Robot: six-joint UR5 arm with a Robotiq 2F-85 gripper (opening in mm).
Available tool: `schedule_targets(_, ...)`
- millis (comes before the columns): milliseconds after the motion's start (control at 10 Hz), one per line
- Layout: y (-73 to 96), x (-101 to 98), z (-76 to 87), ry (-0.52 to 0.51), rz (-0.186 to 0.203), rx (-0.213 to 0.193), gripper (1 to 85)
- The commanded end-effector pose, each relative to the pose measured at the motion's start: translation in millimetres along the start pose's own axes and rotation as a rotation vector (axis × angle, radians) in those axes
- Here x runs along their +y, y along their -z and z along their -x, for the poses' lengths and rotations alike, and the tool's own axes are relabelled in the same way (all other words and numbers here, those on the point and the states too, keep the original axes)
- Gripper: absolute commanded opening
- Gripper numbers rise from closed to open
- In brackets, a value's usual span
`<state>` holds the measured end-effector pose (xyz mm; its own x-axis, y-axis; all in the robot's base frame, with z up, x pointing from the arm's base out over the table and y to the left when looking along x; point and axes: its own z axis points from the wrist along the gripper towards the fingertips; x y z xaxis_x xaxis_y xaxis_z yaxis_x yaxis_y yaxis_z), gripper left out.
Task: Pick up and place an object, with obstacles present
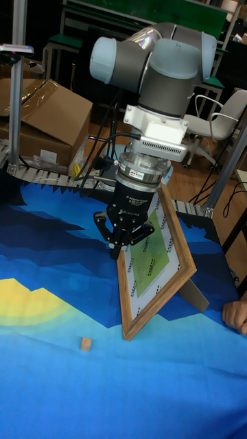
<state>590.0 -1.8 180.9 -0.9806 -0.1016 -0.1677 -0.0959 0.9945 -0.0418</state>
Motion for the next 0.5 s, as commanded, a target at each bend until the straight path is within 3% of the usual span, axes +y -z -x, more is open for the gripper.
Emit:
schedule_targets(0, 1.0, 2.4, 0.8, -0.006, 0.014, -0.003, 1.3)
schedule_targets(400, 1.6, 2.9, 0.1, -0.002, 0.017, 0.0, 1.3)
